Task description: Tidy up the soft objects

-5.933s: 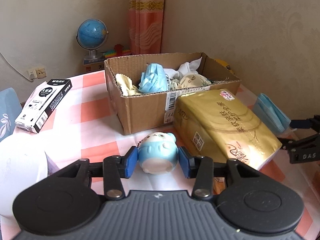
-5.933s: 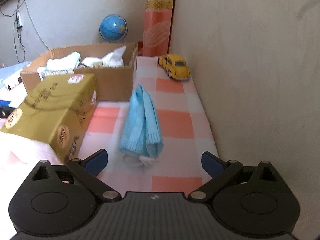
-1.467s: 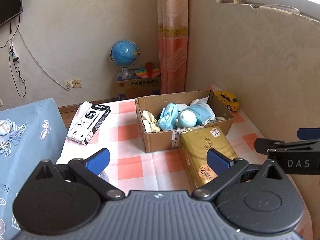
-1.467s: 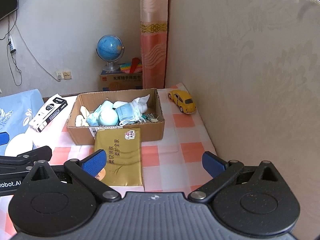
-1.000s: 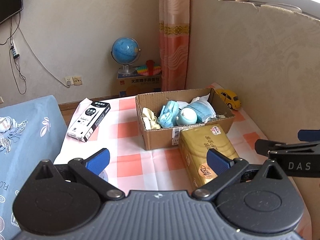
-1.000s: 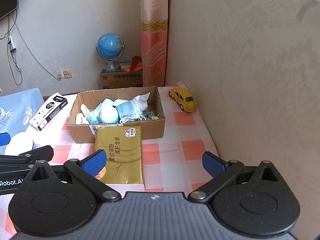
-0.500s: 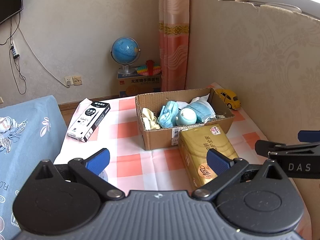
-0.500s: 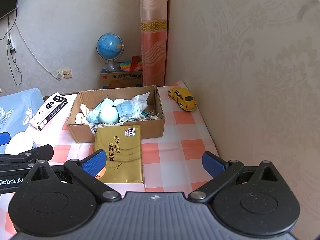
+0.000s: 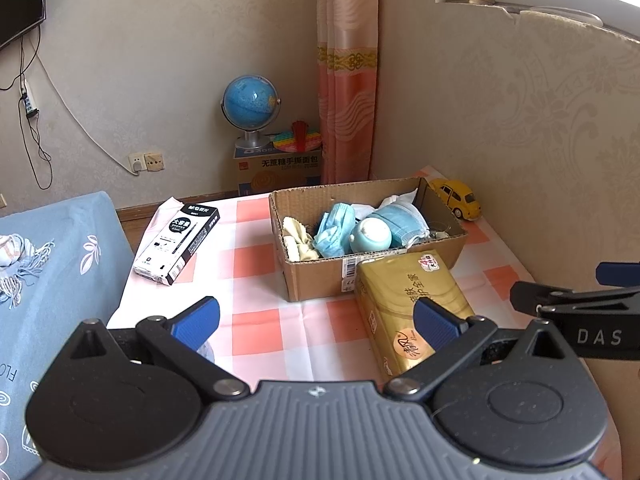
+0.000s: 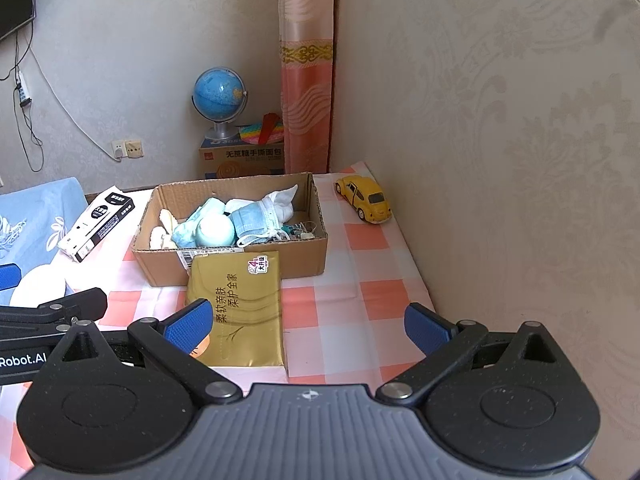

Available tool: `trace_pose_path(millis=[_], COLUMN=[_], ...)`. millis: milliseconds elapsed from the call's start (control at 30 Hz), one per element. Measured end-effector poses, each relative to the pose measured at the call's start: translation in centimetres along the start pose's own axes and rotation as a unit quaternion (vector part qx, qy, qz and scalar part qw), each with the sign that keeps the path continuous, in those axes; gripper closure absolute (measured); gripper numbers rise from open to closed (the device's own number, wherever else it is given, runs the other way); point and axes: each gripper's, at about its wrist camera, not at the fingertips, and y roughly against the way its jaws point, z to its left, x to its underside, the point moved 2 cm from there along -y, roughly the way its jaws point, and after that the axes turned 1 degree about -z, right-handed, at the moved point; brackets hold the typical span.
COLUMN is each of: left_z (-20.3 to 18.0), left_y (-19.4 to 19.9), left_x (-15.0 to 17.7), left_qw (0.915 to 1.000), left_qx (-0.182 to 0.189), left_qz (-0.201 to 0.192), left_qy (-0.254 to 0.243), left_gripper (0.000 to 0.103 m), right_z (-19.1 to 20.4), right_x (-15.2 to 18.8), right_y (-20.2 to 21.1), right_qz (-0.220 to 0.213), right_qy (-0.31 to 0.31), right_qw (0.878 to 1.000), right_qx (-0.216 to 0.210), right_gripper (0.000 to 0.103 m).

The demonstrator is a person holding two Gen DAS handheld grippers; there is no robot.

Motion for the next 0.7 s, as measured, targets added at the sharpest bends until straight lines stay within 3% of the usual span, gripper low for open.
trace_pose_path(millis=[700], left_z=[-0.05], left_y=[0.03], left_x=[-0.03], left_qw=[1.0], left_qx=[0.001], left_qz=[0.001], left_qy=[0.001], left_gripper=[0.0], right_z=[-0.06], right_x=[0.03], right_y=[0.09], right_qz=[0.0], right_qy=[-0.001], right_qw=[1.0], right_qx=[0.0], right_gripper=[0.0])
